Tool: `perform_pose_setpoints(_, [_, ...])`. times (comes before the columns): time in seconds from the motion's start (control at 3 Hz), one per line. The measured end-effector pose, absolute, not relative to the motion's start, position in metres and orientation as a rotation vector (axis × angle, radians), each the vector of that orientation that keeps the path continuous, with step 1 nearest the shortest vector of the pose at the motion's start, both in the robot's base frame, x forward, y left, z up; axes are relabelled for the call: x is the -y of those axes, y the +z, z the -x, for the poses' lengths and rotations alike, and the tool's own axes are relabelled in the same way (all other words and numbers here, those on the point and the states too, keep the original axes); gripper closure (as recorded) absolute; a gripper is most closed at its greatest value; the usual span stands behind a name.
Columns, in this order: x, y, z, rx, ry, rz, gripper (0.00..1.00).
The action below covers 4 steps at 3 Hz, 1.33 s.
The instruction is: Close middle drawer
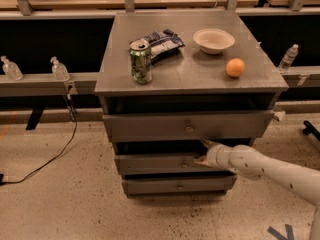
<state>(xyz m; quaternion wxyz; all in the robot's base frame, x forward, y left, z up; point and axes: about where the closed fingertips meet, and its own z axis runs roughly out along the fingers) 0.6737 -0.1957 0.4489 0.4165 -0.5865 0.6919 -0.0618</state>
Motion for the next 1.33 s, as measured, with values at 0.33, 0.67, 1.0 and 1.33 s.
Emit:
perform_pose_setpoints(0.33, [0.207, 0.461, -0.653, -1.689, -0.142, 1.434, 0.29])
perform_pose_setpoints(0.67, [0.241, 0.462, -0.632, -1.557, -0.058, 1.304, 0.04])
perform_pose_setpoints(1.0, [0.313, 0.455, -0.604, -1.557, 0.005, 1.134, 0.0])
perform_pose_setpoints(1.33, [0.309, 0.46, -0.596, -1.524, 0.064, 1.153, 0.0])
